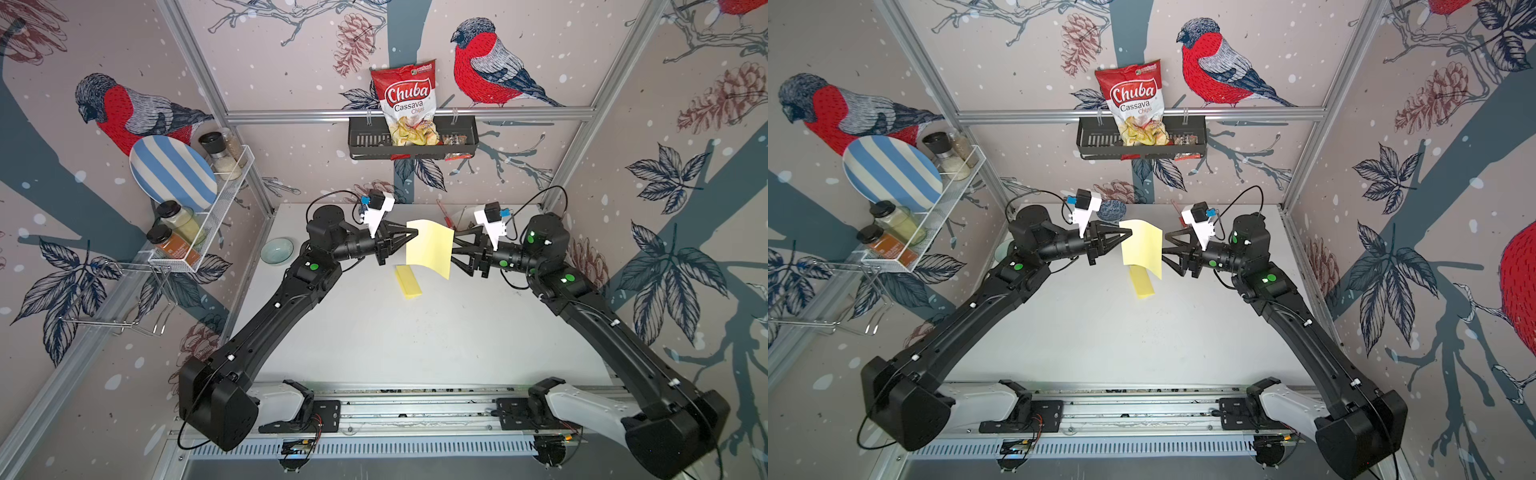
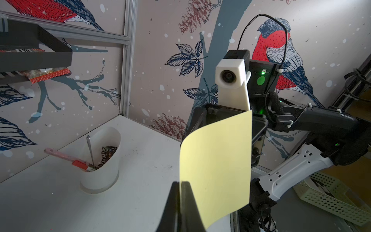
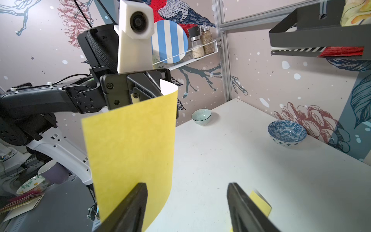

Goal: Fold the square paper along the opposite sides
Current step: Fold the paper.

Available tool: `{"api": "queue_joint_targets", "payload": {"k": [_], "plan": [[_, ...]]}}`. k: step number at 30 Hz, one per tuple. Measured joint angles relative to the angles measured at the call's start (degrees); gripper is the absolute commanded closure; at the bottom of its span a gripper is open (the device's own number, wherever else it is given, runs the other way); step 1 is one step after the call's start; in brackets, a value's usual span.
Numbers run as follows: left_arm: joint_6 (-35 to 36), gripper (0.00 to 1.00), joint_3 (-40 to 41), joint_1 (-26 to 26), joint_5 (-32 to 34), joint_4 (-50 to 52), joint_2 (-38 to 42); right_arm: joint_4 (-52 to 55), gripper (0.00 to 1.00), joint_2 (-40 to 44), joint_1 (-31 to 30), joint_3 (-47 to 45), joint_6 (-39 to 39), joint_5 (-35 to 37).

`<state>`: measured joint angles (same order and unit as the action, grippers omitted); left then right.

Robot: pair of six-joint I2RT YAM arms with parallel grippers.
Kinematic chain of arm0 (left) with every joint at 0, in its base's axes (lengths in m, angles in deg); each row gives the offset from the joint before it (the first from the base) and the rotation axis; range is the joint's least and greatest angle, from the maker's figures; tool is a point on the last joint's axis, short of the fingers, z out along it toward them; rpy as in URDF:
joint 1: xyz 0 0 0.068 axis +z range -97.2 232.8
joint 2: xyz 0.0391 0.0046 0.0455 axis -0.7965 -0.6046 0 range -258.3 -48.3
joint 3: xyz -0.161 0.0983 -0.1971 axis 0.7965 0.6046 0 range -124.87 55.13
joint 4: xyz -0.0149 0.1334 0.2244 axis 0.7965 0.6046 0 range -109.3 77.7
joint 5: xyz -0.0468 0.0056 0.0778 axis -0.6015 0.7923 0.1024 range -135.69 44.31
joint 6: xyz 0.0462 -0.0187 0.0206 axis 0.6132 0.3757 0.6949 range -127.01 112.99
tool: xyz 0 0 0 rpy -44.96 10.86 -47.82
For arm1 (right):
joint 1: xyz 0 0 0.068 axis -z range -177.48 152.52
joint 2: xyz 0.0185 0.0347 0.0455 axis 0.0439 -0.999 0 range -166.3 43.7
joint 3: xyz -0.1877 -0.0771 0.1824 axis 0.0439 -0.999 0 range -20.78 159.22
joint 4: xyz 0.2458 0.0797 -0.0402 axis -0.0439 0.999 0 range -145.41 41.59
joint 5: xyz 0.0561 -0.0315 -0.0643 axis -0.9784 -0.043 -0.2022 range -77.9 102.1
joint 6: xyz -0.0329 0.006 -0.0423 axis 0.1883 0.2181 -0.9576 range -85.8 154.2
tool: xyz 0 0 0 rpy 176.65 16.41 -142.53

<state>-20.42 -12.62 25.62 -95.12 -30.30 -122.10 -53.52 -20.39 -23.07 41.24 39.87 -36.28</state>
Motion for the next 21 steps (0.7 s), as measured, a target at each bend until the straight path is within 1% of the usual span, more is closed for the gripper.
{"api": "queue_joint_targets", "payload": {"k": [21], "plan": [[1.33, 1.0, 0.07, 0.0, 1.6, 0.31, -0.15, 1.68, 0.32, 0.33, -2.91, 0.37, -1.9, 0.09]]}}
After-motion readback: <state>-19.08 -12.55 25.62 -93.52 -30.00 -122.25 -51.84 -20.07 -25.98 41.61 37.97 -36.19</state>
